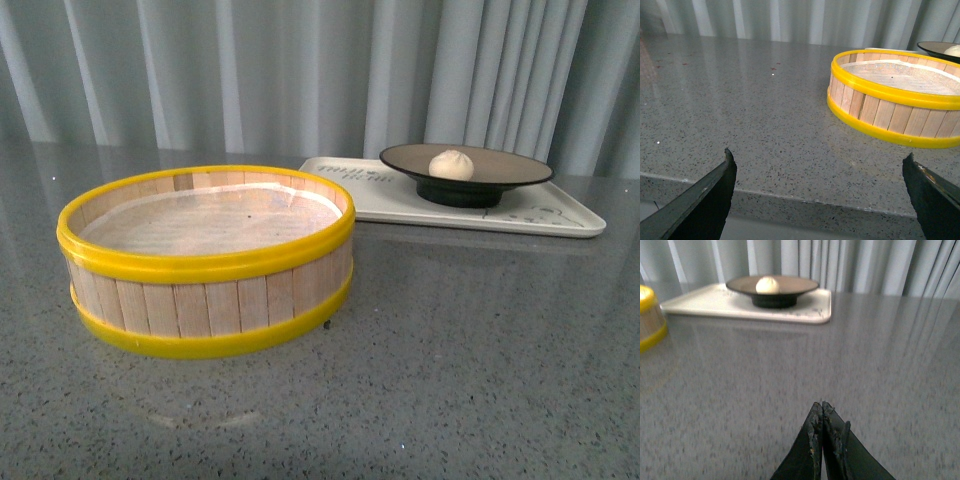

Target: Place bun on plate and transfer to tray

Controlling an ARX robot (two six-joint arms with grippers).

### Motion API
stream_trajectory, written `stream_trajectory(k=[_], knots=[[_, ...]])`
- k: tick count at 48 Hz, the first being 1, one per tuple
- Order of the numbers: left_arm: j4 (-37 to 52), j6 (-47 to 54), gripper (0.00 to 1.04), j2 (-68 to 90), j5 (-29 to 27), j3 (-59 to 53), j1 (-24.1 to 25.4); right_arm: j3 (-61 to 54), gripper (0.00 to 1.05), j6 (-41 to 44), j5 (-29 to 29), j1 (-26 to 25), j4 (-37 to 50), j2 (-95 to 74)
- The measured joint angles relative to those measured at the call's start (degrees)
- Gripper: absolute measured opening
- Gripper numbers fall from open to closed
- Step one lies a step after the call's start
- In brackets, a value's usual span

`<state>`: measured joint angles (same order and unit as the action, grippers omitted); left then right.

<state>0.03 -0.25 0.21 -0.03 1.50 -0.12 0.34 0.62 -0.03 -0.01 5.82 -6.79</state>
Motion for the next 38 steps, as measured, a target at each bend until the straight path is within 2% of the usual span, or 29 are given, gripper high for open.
stream_trajectory(k=[4,13,20,32,38], knots=[[0.0,0.0,0.98,0.0,0.0,0.0,0.0,0.0,0.02,0.0,0.0,0.0,-5.4,4.7],[0.0,0.0,0.98,0.0,0.0,0.0,0.0,0.0,0.02,0.0,0.0,0.0,-5.7,6.5],[0.0,0.0,0.98,0.0,0.0,0.0,0.0,0.0,0.29,0.0,0.0,0.0,-5.7,6.6],[0.0,0.0,0.98,0.0,0.0,0.0,0.0,0.0,0.63,0.0,0.0,0.0,-5.7,6.6],[0.0,0.0,0.98,0.0,0.0,0.0,0.0,0.0,0.90,0.0,0.0,0.0,-5.7,6.6]])
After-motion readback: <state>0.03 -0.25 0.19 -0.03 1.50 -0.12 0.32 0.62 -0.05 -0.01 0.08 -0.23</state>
